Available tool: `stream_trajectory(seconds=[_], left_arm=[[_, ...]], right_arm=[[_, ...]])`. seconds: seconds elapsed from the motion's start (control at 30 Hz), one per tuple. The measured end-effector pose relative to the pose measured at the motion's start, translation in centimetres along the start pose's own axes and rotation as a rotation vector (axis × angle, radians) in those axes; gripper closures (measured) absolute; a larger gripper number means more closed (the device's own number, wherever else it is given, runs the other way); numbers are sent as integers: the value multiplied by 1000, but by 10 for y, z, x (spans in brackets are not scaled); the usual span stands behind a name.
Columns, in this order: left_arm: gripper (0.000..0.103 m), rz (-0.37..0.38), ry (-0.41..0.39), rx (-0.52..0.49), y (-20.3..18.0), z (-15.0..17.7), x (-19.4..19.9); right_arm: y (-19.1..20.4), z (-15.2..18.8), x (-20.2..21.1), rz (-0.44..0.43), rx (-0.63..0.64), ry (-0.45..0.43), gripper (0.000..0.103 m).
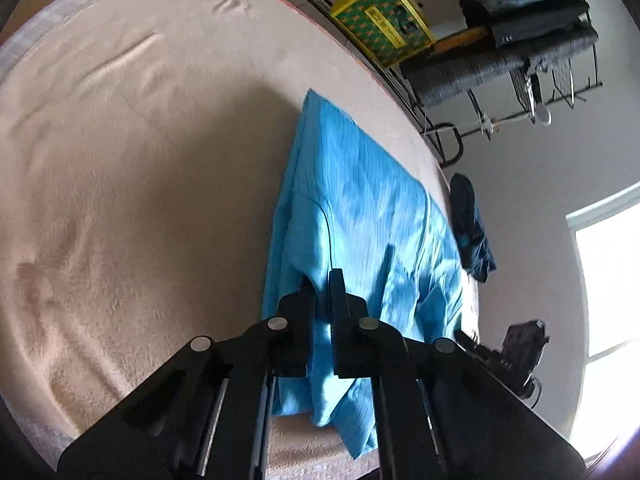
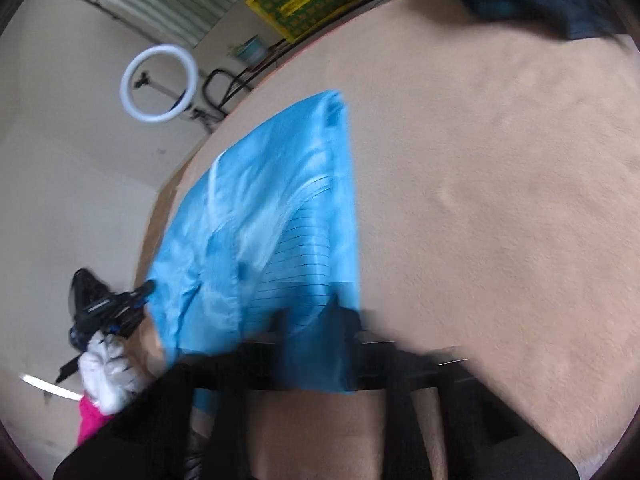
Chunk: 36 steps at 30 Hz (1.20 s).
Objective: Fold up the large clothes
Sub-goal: 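Pinch the shirt edge with both tools to straighten it, then open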
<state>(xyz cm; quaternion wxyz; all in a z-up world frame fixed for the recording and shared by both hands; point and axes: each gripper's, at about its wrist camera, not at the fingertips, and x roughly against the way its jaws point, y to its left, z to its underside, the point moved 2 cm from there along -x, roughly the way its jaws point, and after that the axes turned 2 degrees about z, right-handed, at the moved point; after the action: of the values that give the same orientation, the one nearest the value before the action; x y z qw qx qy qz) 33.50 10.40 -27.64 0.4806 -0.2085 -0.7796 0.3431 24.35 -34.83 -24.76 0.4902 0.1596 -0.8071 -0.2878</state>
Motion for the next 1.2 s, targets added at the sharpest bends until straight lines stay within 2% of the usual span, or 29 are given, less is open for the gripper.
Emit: stream_trajectory(seconds=[0.1,0.2,0.33,0.47,0.57,0.63,0.73,0.83,0.93,1.03,1.2], left_arm=[[103,-13,10,-20,2,13,5],[103,-97,40,-61,11,20,-2],[103,-129,51,-88,11,25,-7],[102,-179,56,-132,1,26,1],[97,-233,15,-182,-13,25,19],[95,-240,-29,-219,-30,19,32],[95,-214,-83,-286,-64,5,38],[94,-220,-91,-366,-98,-13,17],[94,-181,-84,-398,-125,-31,-19],[94,-149,-53,-413,-136,-44,-55],[94,-204,4,-452,-135,-55,-108]], right_arm=[[14,4,17,7,66,-35,102],[17,11,24,-12,94,-25,102],[3,21,1,83,97,50,102],[5,21,-1,132,144,58,102],[21,20,15,202,246,61,97],[35,16,35,273,337,8,96],[57,3,48,272,398,-63,95],[86,-19,39,242,462,-142,95],[115,-48,6,197,509,-166,92],[130,-68,-30,192,548,-140,92],[131,-89,-85,204,525,-51,92]])
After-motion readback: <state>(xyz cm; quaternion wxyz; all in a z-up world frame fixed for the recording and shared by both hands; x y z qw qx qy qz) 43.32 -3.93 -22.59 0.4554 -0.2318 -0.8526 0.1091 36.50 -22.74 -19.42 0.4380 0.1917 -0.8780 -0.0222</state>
